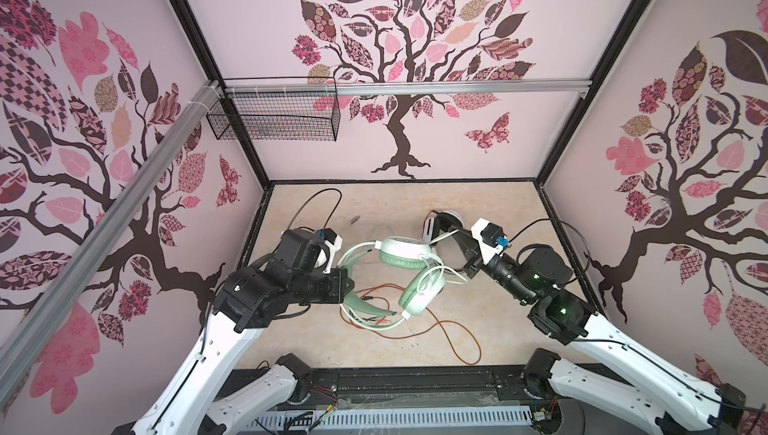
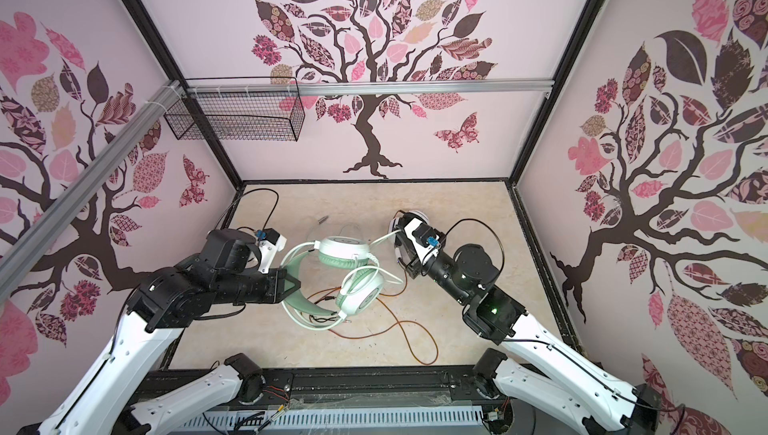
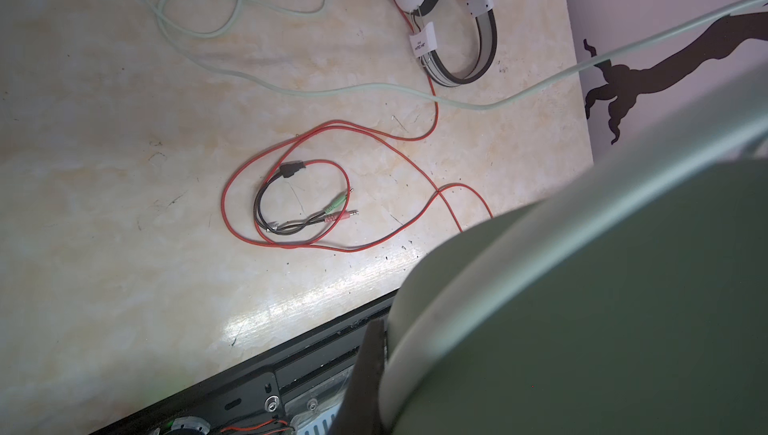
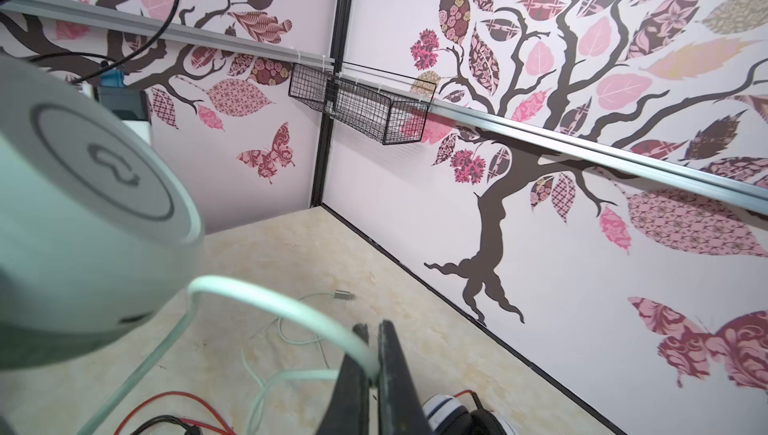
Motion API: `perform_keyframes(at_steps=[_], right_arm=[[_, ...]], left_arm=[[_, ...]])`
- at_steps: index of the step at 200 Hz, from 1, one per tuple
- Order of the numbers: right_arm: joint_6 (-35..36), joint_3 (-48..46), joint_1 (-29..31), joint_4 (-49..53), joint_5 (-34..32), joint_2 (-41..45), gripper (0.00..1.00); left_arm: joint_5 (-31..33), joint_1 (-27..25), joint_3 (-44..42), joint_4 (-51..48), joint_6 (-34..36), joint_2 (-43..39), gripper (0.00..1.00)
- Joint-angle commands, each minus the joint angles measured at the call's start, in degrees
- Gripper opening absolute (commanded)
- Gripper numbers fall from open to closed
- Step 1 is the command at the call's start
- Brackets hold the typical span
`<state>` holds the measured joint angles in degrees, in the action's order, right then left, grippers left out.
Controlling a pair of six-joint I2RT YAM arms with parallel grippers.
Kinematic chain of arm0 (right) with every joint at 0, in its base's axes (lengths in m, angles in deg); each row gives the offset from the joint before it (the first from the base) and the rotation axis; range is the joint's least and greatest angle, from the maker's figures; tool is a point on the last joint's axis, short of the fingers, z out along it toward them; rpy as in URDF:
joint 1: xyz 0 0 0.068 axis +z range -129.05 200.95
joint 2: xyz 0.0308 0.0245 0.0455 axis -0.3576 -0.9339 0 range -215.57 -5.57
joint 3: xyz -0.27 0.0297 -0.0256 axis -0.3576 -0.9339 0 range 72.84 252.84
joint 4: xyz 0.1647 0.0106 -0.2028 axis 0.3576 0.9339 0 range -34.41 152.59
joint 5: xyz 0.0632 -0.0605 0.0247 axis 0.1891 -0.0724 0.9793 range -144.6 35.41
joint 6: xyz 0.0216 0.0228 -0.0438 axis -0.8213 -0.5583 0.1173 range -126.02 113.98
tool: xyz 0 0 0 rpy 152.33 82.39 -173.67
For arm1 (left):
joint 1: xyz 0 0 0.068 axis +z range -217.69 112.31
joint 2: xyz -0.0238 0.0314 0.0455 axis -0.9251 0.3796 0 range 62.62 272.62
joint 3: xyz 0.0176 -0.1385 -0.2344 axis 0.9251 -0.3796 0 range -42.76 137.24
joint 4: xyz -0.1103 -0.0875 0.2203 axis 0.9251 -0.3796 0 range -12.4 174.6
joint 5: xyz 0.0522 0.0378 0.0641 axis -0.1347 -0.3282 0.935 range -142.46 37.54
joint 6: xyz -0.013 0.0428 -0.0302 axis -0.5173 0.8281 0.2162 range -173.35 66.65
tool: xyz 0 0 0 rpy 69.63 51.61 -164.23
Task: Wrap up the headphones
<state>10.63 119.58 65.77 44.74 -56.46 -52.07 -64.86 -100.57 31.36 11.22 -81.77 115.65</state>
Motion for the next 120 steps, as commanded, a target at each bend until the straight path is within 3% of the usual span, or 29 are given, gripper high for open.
perform_keyframes(at_steps=[1,76,120], right_arm=[[4.2,6.2,0.8,9.1,-3.5,-2.8,0.00],[9.7,25.2,1.9,9.7,-8.5,-14.3,0.00],[9.2,43.6,1.9,14.4,-4.4,-25.0,0.00]], left_arm=[[-3.3,0.1,-1.8,4.8,0.4,-0.5,0.00],[-7.2,0.2,-9.3,7.3,0.2,-1.0,0.00],[-11.0,0.2,-15.6,12.3,-2.5,-2.3,0.00]])
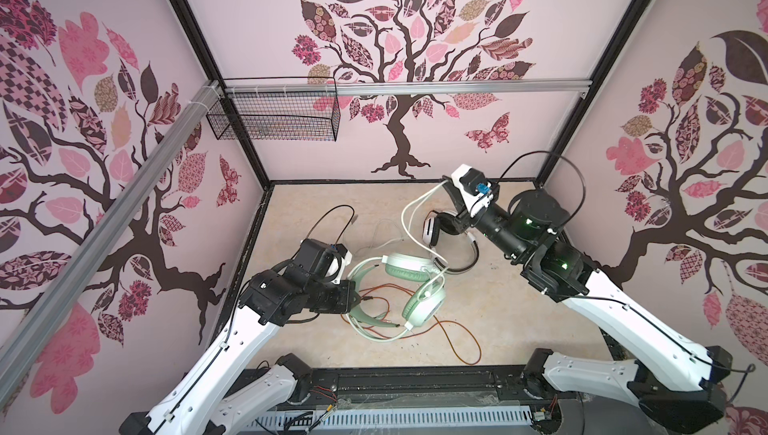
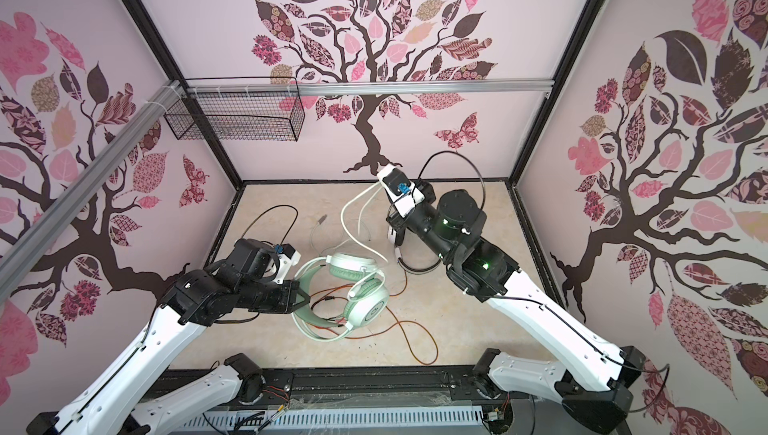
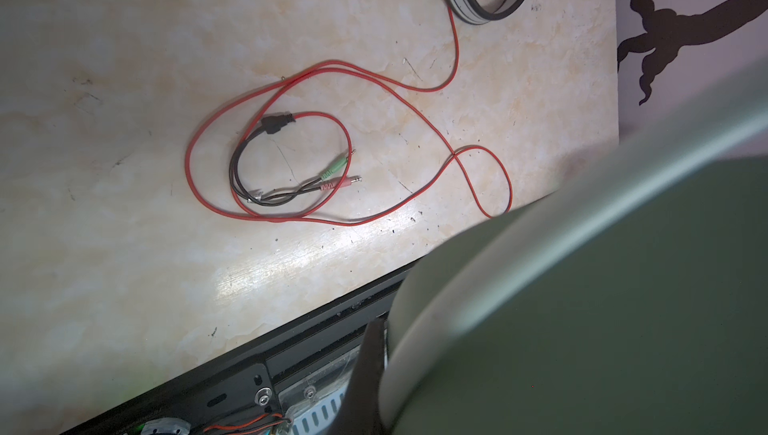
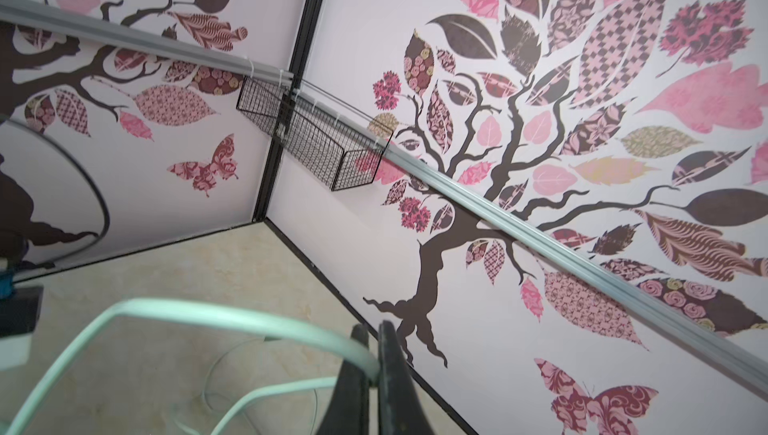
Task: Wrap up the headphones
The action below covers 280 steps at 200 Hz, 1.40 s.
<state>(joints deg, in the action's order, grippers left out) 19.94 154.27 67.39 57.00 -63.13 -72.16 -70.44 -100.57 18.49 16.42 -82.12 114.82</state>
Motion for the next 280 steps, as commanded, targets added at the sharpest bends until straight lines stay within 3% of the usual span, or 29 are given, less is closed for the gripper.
perform_keyframes(at_steps=[1,22,71,112,135,150,209,215,219,226,232,250,265,280], right_arm=[[-0.2,9.4,0.2,2.3,2.5,-5.1,0.00],[-0.8,14.8,1.5,5.1,5.0,-10.4,0.00],[6.9,20.0,10.8,6.6,-0.3,-19.9,0.00],[10.4,35.9,10.9,14.2,-4.6,-32.9,0.00],[12.9,45.1,10.9,18.0,-9.0,-40.2,0.00],[11.6,46.0,10.5,16.7,-11.2,-41.5,0.00],[-0.9,55.5,0.7,31.4,-12.0,-50.7,0.00],[-0.8,54.1,0.4,31.8,-11.4,-50.8,0.09],[-0.5,53.0,0.3,32.2,-10.5,-50.8,0.22],[-0.7,51.2,0.1,32.6,-9.1,-50.6,0.54],[-1.1,49.8,0.0,33.2,-8.2,-50.4,0.68],[-3.4,47.1,-1.3,36.6,-5.0,-48.8,0.85],[-6.4,43.6,-3.8,38.7,1.0,-44.9,0.89],[-9.7,33.1,-6.7,36.3,11.6,-37.4,0.91]], left_arm=[[-5.6,0.2,-2.9,7.1,-2.2,-1.5,0.00],[-7.2,0.0,-4.6,9.2,-3.7,-1.9,0.00],[-9.4,-0.8,-6.8,14.5,-6.9,-0.9,0.00],[-5.6,-7.6,-6.2,16.0,-8.5,0.6,0.00],[-5.6,-8.5,-7.0,16.8,-9.6,0.3,0.00],[-4.9,-8.5,-7.6,16.7,-9.9,-0.6,0.00],[-5.3,-8.5,-6.3,15.2,-9.6,-2.9,0.00],[-5.5,-8.5,-6.1,14.9,-9.4,-2.9,0.00],[-5.5,-8.5,-5.9,14.8,-9.4,-3.0,0.00],[-5.6,-8.6,-5.5,14.8,-9.4,-2.9,0.00],[-5.6,-8.5,-5.2,14.7,-9.3,-2.9,0.00],[-5.2,-8.5,-3.7,13.4,-9.0,-3.1,0.00],[-4.2,-8.5,-2.6,11.8,-8.6,-3.5,0.00],[-2.8,-8.5,-1.2,9.9,-7.9,-3.6,0.00]])
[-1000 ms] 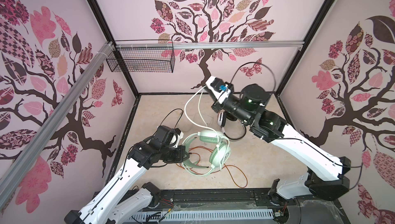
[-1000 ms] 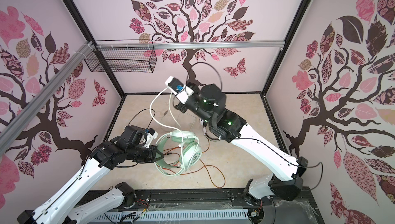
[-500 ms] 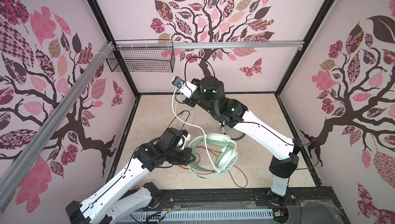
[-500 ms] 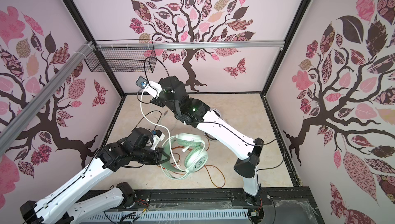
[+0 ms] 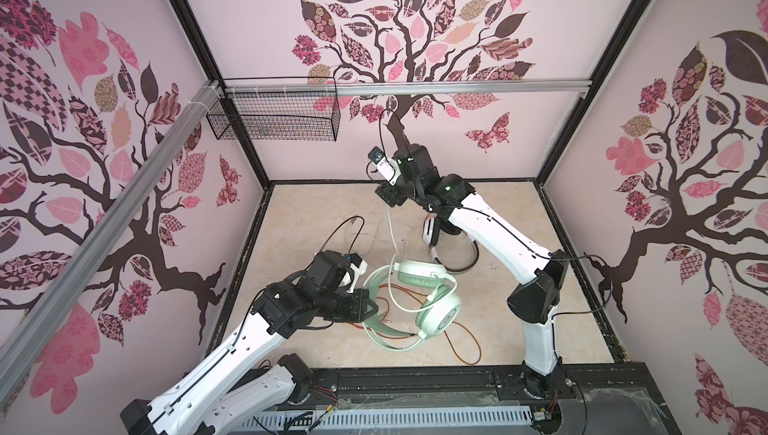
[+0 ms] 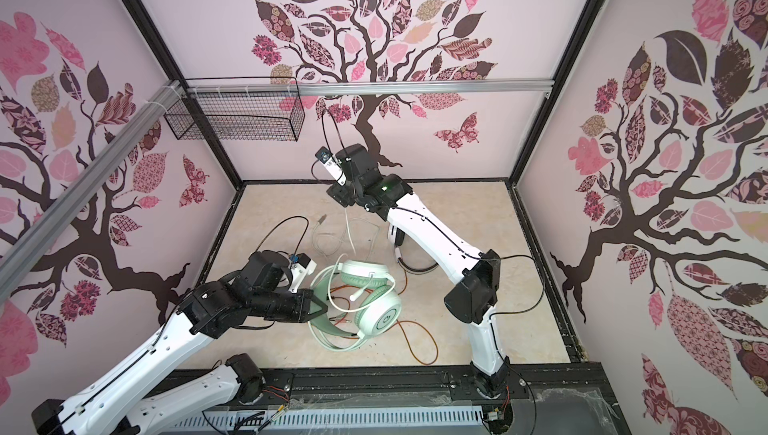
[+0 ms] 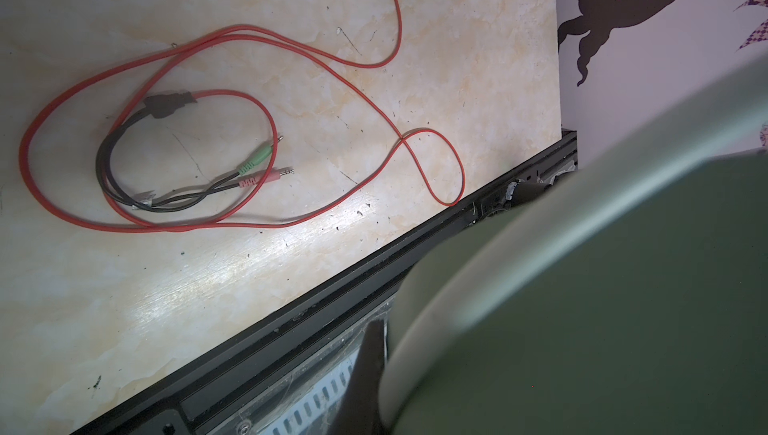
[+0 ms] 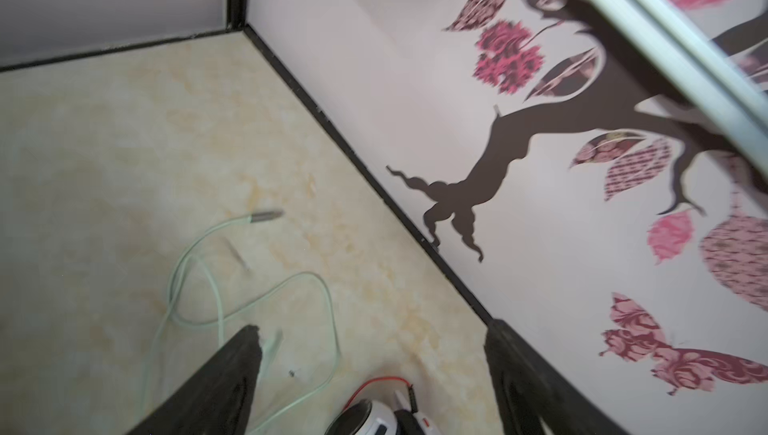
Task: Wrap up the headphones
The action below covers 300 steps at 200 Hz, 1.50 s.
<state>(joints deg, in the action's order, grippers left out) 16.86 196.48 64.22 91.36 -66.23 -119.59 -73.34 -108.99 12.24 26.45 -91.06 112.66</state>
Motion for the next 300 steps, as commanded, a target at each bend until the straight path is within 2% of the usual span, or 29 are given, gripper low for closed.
perform_keyframes(at_steps=[1,11,27,48,72,89,102,118,133,160,195,208,223,236,246,277,300], right_arm=[[-6.9,-10.0,-3.7,1.5,15.2,10.7,0.91],[-9.4,-21.4,-4.9,-5.6,19.9,18.0,0.93],[-14.5,-39.4,-5.3,-17.9,23.0,28.6,0.99],[-21.2,-53.7,-7.0,-25.0,24.4,37.2,0.98],[-24.9,-64.6,-8.1,-28.2,20.3,44.4,0.98],[-26.3,-69.2,-9.6,-27.9,20.4,47.8,0.97],[-26.7,-72.3,-9.9,-28.4,23.7,49.8,0.97],[-27.5,-77.7,-9.9,-33.0,31.8,52.8,0.96],[-28.4,-85.5,-9.8,-42.8,41.1,56.6,0.97],[-32.8,-99.0,-9.9,-63.7,44.0,60.7,0.97],[-33.8,-103.2,-8.6,-74.1,42.3,56.9,0.94],[-31.8,-104.2,-7.0,-77.2,42.6,55.9,0.94],[-28.4,-103.3,-5.1,-76.2,42.5,53.7,0.93],[-25.1,-101.5,-3.3,-73.9,42.9,51.0,0.86],[-23.7,-100.6,-1.9,-73.5,42.4,49.1,0.85],[-24.6,-99.0,-0.5,-77.8,41.4,45.1,0.74],[-23.5,-97.8,-0.5,-79.1,40.0,44.4,0.73]], left_arm=[[0.3,-0.1,5.1,-0.1,1.1,-1.4,0.00],[1.3,0.0,6.2,-1.2,1.7,-1.3,0.00],[2.3,0.7,8.9,-3.1,3.1,-0.2,0.00],[4.2,2.2,14.3,-7.3,5.1,2.3,0.00],[9.2,3.1,21.6,-13.9,7.5,5.7,0.00],[12.4,3.6,26.1,-18.0,9.0,7.6,0.00],[13.3,4.5,29.0,-20.1,9.7,8.7,0.00],[13.2,5.3,32.6,-22.2,10.4,10.2,0.00],[12.8,5.4,36.0,-23.8,10.3,11.5,0.00],[12.3,3.9,40.7,-26.5,9.1,14.0,0.00],[9.7,3.2,42.8,-28.3,6.8,15.9,0.00],[9.2,3.1,43.9,-29.5,5.5,16.4,0.00],[7.5,3.5,45.7,-31.1,3.7,16.7,0.00],[5.3,3.8,48.4,-34.0,3.0,17.7,0.00],[3.7,3.8,50.7,-36.5,2.9,18.9,0.00],[-2.3,3.8,51.9,-38.8,1.3,19.5,0.00],[-3.3,3.8,50.9,-38.8,0.6,18.9,0.00]])
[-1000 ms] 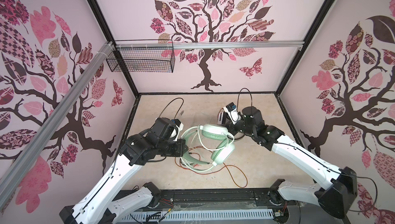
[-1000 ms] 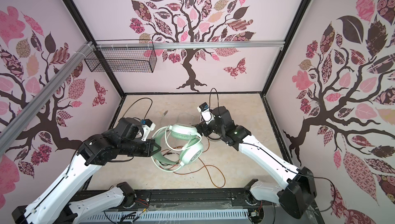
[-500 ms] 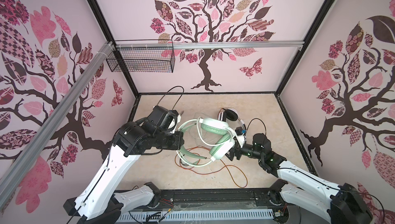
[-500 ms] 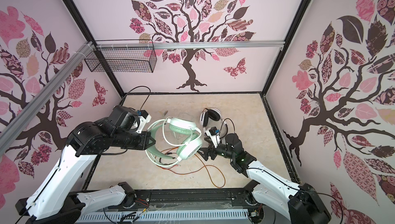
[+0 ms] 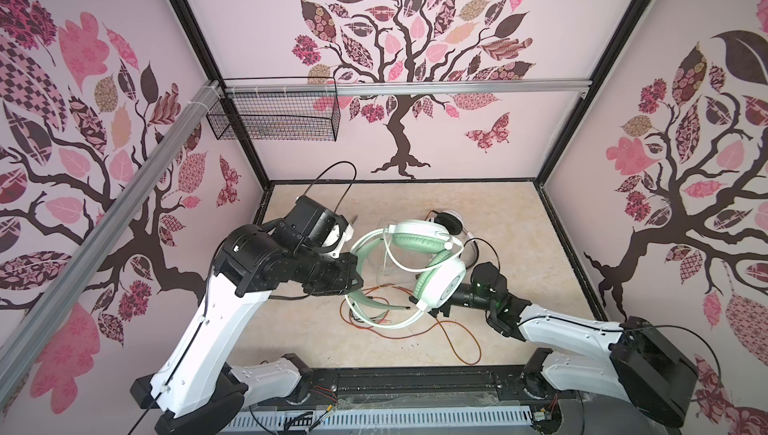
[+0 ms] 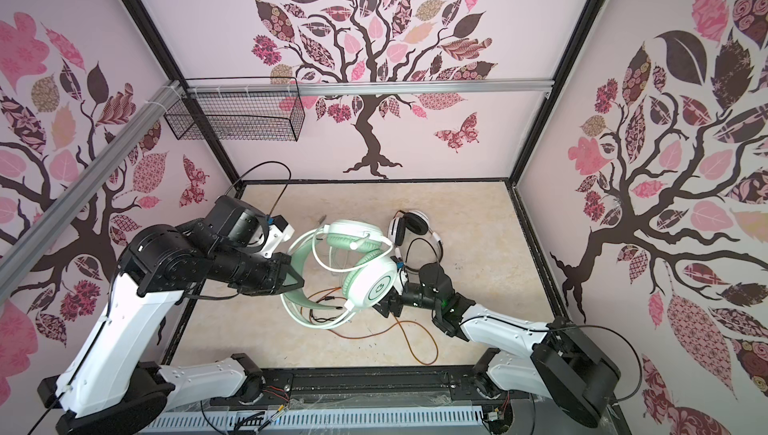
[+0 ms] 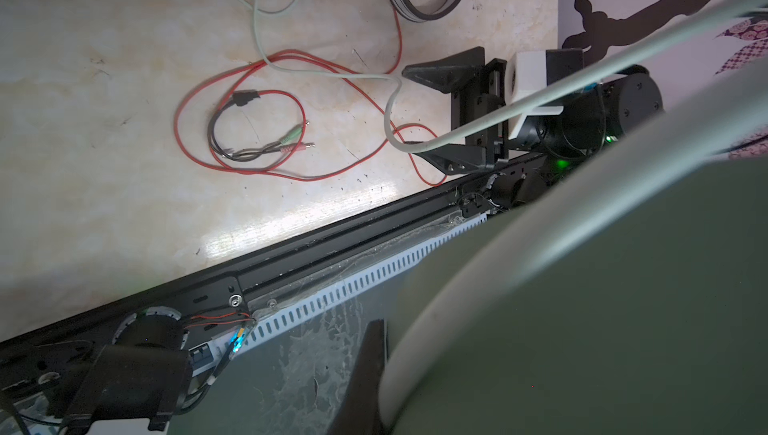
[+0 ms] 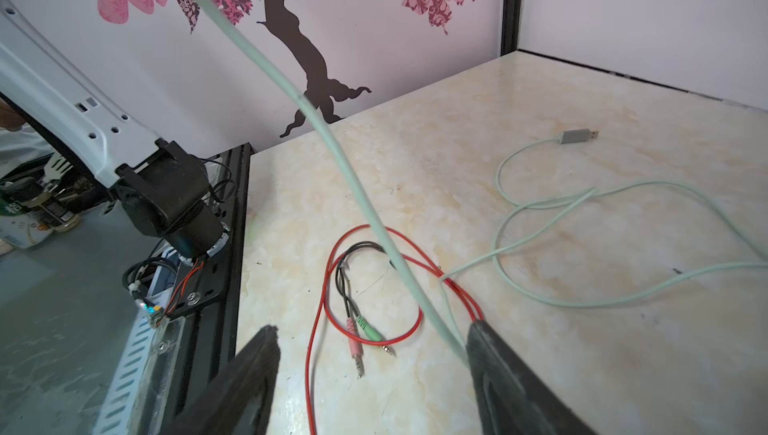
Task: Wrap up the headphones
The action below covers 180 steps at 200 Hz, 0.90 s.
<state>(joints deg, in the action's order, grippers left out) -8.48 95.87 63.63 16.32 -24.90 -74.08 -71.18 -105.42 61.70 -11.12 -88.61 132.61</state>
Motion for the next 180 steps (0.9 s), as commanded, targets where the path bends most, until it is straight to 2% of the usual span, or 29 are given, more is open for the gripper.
perform_keyframes(at_steps=[1,56,87,109,121,153,180], right_arm=[[1.9,2.9,0.0,-4.1,-1.4,-1.1,0.73],[12.0,9.3,0.3,1.9,1.1,-3.9,0.76],[14.3,11.8,0.2,4.0,1.6,-7.2,0.73],[14.1,12.9,0.2,3.4,2.3,-10.2,0.62],[13.0,13.1,0.2,2.0,2.7,-11.8,0.52],[8.8,14.2,0.3,0.7,0.7,-14.1,0.01],[5.3,14.4,0.0,1.4,-8.1,-13.3,0.00]], left_arm=[[-5.5,0.2,1.5,-1.3,-1.8,-1.1,0.00],[-7.4,0.3,2.0,-1.2,-1.7,-0.3,0.00],[-7.2,0.3,3.3,-1.9,-1.2,0.5,0.00],[-7.1,0.3,3.9,-2.3,-1.0,0.7,0.00],[-7.1,0.3,4.1,-2.6,-0.8,0.9,0.00],[-4.8,0.9,4.2,-4.5,1.0,1.0,0.00],[-2.9,1.2,4.0,-5.3,1.7,0.5,0.00]])
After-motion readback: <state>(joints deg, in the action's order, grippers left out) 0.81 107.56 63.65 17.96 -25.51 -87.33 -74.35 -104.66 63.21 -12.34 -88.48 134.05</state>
